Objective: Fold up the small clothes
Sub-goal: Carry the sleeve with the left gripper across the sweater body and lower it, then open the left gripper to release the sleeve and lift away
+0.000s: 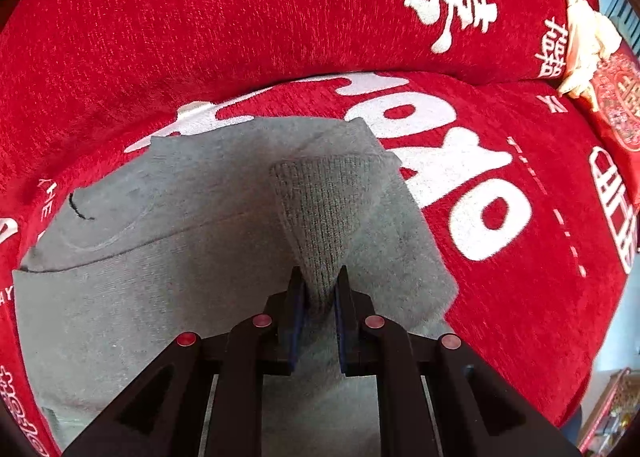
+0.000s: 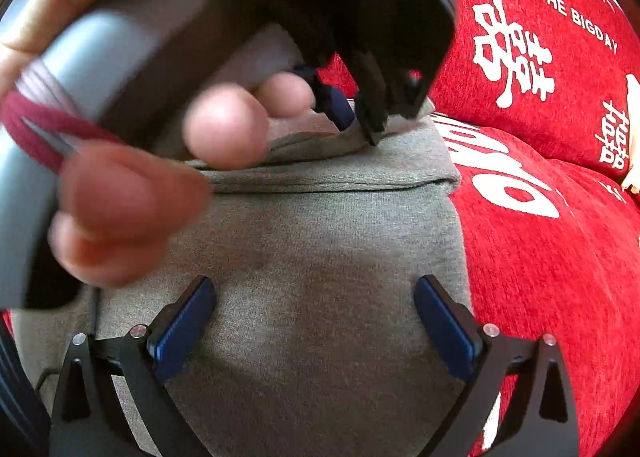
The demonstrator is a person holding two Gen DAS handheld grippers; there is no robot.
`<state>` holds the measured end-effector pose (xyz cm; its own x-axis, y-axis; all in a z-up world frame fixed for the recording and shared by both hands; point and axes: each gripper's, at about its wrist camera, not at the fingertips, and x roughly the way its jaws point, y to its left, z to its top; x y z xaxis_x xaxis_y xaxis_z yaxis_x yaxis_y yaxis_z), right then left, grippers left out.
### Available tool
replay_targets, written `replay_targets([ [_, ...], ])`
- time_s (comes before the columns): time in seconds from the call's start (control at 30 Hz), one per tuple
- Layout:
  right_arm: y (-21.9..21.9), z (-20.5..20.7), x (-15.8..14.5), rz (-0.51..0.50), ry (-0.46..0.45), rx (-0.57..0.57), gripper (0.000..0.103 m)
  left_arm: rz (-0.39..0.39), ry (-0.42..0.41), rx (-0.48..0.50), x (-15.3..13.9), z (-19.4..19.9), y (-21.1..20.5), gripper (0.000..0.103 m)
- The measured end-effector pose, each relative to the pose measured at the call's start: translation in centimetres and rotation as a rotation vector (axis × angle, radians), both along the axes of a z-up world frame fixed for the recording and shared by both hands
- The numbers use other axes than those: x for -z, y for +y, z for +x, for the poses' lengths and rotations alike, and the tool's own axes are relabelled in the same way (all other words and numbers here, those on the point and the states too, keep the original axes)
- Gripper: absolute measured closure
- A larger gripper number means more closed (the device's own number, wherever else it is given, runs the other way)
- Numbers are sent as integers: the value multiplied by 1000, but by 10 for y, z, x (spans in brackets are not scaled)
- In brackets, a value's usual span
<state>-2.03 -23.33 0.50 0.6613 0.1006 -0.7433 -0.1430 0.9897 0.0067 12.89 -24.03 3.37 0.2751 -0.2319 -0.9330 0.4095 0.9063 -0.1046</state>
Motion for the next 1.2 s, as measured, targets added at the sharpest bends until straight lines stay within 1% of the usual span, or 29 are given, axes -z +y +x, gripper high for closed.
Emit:
replay_targets([
  [0.13, 2, 0, 0, -7, 1, 1, 2, -83, 79, -20, -3, 3, 11, 90],
  [0.23, 3, 3, 1, -12, 2, 2, 2, -102, 43, -30, 0, 2, 11, 90],
  [0.3, 3, 2, 1, -12, 1, 3, 2, -138, 53, -22, 7, 0, 13, 90],
  [0.33, 4, 2, 1, -12, 1, 4, 2, -134, 43, 5, 10, -2, 12, 90],
  [0.37, 3, 2, 1, -11, 2, 4, 2, -122, 37, 6, 11, -3, 12, 90],
  [0.4, 3, 1, 1, -12, 1, 4, 2, -126, 49, -7, 12, -2, 14, 90],
  [0.43, 3, 1, 1, -12, 1, 4, 2, -151, 69, -19, 12, 0, 16, 90],
  [0.53, 3, 0, 1, -13, 1, 4, 2, -164, 113, -71, 17, 9, 22, 90],
  [0.6, 4, 0, 0, -12, 1, 3, 2, -174, 114, -78, 13, 9, 23, 90],
  [0.63, 3, -1, -1, -11, 1, 4, 2, -182, 93, -80, 6, 6, 23, 90],
  [0.67, 3, -1, -1, -12, 1, 3, 2, -204, 40, -57, -6, 0, 22, 90],
  [0.7, 3, 0, 0, -13, 1, 4, 2, -204, -3, -24, -14, -5, 19, 90],
  [0.73, 3, 0, 0, -16, 1, 4, 1, -179, -3, -1, -18, -7, 16, 90],
  [0.77, 3, 0, -1, -18, 2, 4, 1, -165, 28, 10, -17, -6, 13, 90],
  [0.8, 3, 0, -1, -18, 2, 4, 1, -164, 61, 12, -15, -5, 13, 90],
  [0.83, 3, 0, -1, -18, 2, 4, 1, -173, 67, 1, -14, -3, 15, 90],
  [0.87, 2, 0, -1, -18, 2, 5, 1, -217, 46, -22, -18, -2, 21, 94],
  [0.9, 3, 0, -1, -19, 2, 5, 1, -278, 58, -11, -20, -2, 24, 103],
  [0.93, 3, 0, -2, -19, 1, 6, 1, -303, 50, -11, -23, -3, 26, 103],
  [1.0, 4, -1, -2, -21, -1, 7, 1, -251, -53, -32, -32, -8, 28, 103],
  [1.03, 4, 0, -2, -21, 0, 7, 1, -226, -69, -45, -34, -8, 29, 95],
  [1.07, 4, -1, -2, -21, 1, 6, 1, -218, -37, -44, -33, -5, 30, 84],
  [1.13, 4, 0, -2, -21, 0, 7, 1, -266, -3, -36, -35, -4, 37, 11],
  [1.17, 4, 0, -2, -22, -1, 6, 1, -285, -7, -57, -38, -5, 44, 1],
  [1.2, 5, -2, -2, -22, -1, 6, 1, -311, -16, -82, -43, -5, 52, 0],
])
